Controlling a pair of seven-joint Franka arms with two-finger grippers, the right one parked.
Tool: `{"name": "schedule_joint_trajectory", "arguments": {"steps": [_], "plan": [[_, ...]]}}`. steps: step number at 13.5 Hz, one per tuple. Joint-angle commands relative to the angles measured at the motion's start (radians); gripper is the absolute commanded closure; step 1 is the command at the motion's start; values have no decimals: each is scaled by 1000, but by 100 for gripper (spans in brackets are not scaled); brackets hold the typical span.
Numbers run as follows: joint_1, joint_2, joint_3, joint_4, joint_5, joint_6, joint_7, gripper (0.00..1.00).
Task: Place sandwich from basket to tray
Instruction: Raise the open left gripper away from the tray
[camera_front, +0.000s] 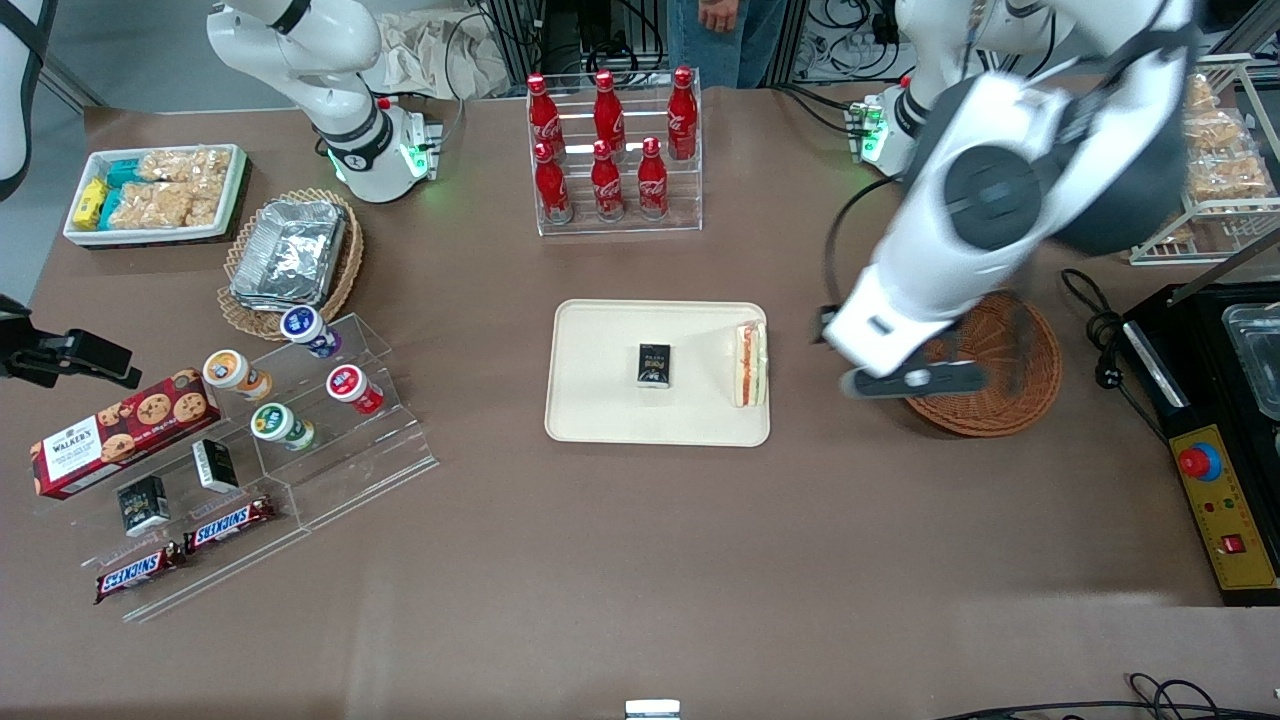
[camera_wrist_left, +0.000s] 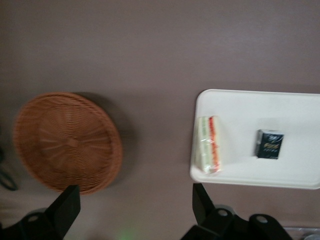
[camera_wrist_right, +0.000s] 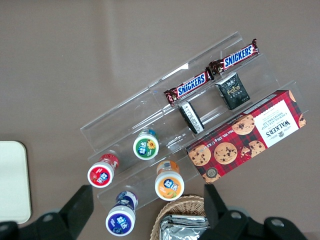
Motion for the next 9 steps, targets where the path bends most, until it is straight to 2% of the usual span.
{"name": "schedule_joint_trajectory", "arguments": {"steps": [1,5,9], "plan": [[125,-110,-12,-22,-13,-65,124,0],[276,-188,-4,-32,-41,-119,316,0],[233,-192,48,-27,-56,-144,318,0]]}}
